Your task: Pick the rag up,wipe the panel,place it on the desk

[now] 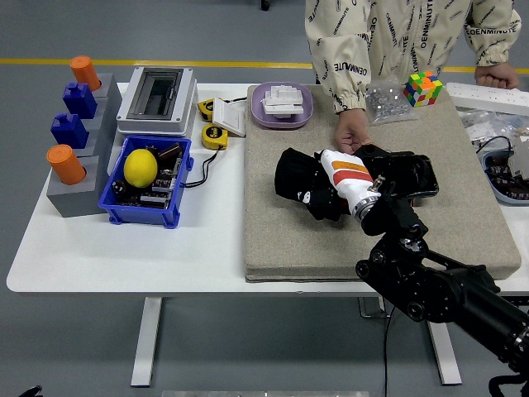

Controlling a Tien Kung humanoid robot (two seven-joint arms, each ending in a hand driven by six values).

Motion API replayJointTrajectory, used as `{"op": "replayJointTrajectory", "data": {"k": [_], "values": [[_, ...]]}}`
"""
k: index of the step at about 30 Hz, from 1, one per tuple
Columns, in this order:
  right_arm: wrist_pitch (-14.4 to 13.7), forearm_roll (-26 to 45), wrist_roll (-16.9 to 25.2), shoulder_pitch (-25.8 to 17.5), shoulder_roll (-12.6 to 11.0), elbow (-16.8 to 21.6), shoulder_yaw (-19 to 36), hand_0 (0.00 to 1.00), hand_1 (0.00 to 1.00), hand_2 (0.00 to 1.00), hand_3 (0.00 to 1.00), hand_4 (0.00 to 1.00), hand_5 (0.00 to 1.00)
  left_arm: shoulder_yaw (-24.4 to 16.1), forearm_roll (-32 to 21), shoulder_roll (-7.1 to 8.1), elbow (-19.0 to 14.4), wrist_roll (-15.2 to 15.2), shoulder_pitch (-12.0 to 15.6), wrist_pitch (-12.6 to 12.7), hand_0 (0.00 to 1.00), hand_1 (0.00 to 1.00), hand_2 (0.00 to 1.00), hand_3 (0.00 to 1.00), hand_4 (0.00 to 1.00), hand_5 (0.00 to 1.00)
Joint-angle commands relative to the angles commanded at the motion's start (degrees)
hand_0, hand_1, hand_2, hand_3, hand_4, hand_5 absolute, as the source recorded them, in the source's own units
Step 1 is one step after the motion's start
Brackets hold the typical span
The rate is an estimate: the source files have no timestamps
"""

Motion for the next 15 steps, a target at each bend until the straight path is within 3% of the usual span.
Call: {"op": "replayJointTrajectory", "data": {"k": [4, 15], "values": [[0.0, -0.1, 0.0, -0.2, -0.2, -0.2, 0.7, 0.319, 0.444, 0.492, 0.514, 0.871, 0.263, -0.1, 0.1, 0.02, 0.0, 0.0, 0.1, 0.0, 0.612, 0.640, 0.655, 0.562, 0.627, 0.439], [0.5, -0.7, -0.2, -1.8, -5.4, -0.4, 4.0, 0.321, 0.444, 0.492, 0.514, 0.871, 0.263, -0.4, 0.1, -0.06, 0.0, 0.0, 0.3, 0.0, 0.612, 0.640, 0.654, 0.562, 0.627, 0.438]]}}
